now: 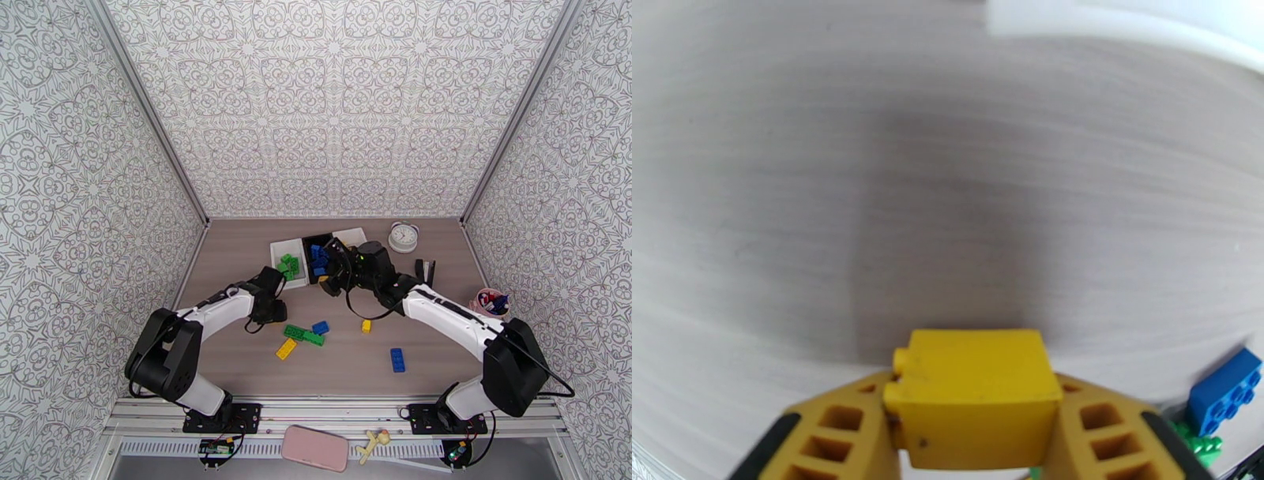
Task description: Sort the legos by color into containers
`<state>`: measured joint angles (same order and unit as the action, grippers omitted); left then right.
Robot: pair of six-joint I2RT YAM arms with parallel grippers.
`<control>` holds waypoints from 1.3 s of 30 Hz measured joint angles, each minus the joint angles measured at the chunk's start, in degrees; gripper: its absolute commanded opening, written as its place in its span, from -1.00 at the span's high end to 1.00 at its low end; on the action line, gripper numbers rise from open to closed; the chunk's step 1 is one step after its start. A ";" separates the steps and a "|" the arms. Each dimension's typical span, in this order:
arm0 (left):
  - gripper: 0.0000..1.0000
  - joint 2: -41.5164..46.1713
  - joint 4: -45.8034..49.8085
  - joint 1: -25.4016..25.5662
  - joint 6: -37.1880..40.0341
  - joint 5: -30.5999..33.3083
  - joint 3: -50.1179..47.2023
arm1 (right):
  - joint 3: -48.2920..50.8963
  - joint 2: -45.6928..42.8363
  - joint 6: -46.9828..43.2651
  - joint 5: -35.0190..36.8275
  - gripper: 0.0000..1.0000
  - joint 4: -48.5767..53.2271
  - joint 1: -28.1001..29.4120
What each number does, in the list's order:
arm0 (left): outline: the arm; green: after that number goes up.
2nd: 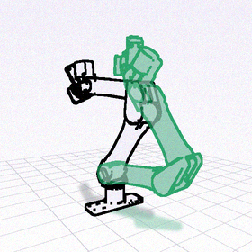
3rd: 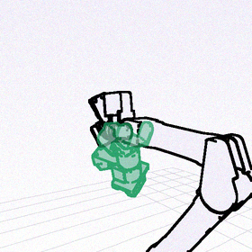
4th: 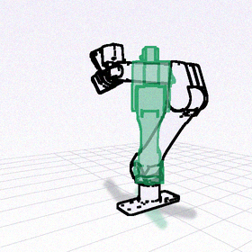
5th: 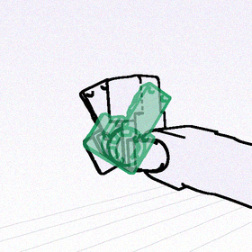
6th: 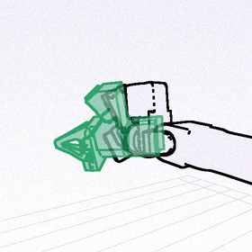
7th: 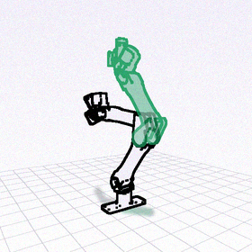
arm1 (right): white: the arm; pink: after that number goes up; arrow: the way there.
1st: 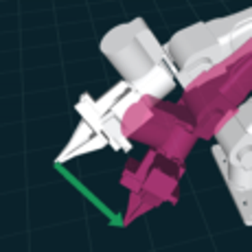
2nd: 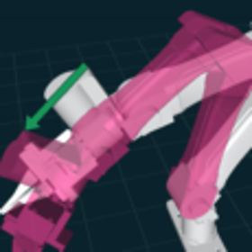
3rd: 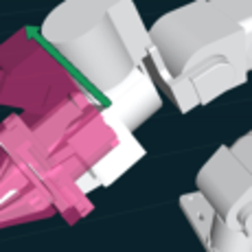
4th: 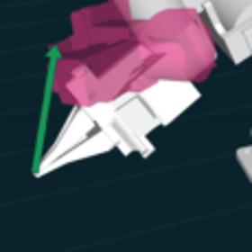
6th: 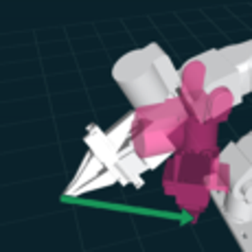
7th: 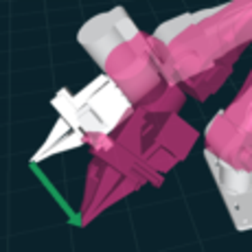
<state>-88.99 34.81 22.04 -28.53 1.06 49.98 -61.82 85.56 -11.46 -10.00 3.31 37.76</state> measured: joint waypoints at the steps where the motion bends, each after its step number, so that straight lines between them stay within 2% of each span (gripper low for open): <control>1: 0.28 0.52 0.07 0.07 0.26 -0.02 0.39 | 0.26 -0.52 -0.22 -0.24 -0.96 0.31 0.00; 6: 0.41 2.05 -0.07 0.87 1.81 -0.44 5.64 | 1.57 -3.85 -1.20 -1.57 -0.99 1.57 0.00; 10: 0.42 2.16 -1.62 2.60 2.71 -0.39 9.33 | 2.51 -6.56 -2.23 -1.79 -0.99 1.97 0.00; 16: 0.42 -0.35 -5.20 7.93 5.14 -0.35 16.28 | 5.35 -10.45 -2.99 0.31 -0.99 2.08 -0.07; 23: 0.42 -10.03 -10.54 11.21 6.75 -1.01 28.70 | 10.80 -15.61 -1.86 3.41 -0.99 0.92 -2.05; 39: 0.40 -38.51 -19.65 12.52 7.61 -4.44 57.90 | 17.14 -21.90 3.78 6.80 -0.99 -0.46 -5.49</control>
<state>-127.50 15.16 34.57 -20.93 -3.38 107.87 -44.69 63.66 -7.68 -3.20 2.85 32.27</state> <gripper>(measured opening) 0.423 0.994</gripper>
